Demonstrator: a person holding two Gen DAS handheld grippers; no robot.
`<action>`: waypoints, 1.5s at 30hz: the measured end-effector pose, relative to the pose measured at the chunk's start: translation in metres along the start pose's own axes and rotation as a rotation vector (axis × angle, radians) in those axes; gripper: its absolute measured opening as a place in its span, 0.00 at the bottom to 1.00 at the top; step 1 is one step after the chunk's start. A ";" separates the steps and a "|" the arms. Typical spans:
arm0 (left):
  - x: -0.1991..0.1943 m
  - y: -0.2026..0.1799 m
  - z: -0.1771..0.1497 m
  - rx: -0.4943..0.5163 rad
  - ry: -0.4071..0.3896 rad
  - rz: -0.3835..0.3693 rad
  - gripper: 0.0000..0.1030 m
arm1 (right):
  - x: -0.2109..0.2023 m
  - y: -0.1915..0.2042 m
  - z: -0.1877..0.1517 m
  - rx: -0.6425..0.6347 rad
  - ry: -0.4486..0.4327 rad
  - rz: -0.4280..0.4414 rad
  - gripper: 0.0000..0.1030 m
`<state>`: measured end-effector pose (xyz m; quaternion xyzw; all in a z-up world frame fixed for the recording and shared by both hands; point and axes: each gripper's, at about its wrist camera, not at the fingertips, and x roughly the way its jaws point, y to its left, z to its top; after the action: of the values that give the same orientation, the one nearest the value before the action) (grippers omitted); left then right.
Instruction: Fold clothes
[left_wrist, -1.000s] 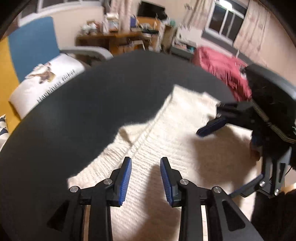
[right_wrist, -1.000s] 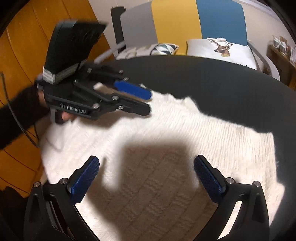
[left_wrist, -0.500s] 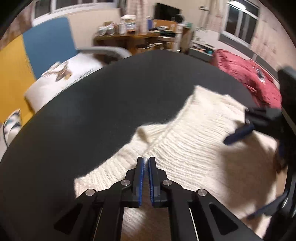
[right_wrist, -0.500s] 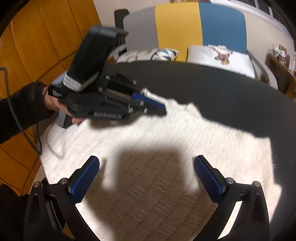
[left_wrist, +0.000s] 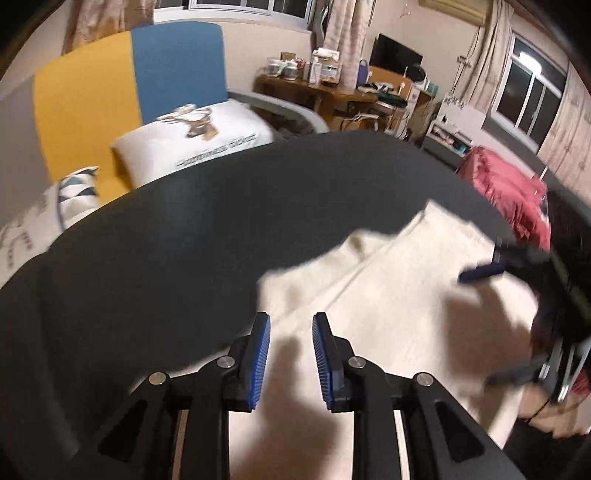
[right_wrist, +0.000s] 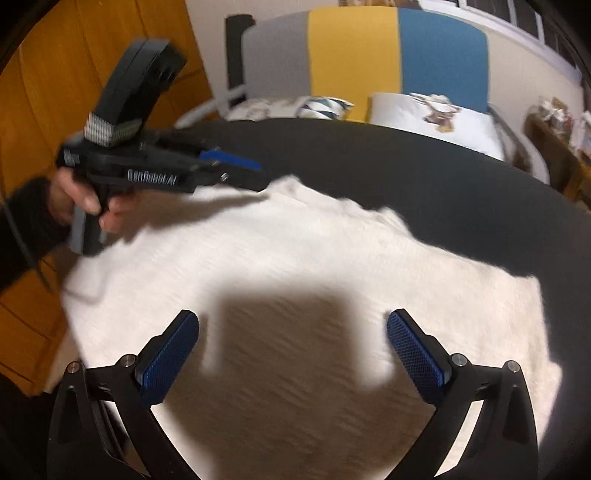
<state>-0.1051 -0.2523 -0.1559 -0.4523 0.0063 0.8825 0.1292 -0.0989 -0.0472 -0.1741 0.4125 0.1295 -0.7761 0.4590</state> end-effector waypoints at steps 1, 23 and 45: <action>-0.001 0.005 -0.005 0.007 0.013 0.011 0.23 | 0.005 0.003 0.002 -0.004 0.006 0.001 1.00; 0.027 -0.019 -0.006 0.081 0.028 0.061 0.04 | 0.032 0.020 0.021 -0.028 0.062 -0.130 1.00; -0.066 -0.009 -0.113 -0.199 -0.049 0.098 0.19 | 0.026 0.032 -0.008 -0.024 0.121 -0.066 1.00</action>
<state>0.0236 -0.2729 -0.1687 -0.4403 -0.0625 0.8948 0.0407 -0.0742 -0.0757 -0.1932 0.4486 0.1797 -0.7628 0.4296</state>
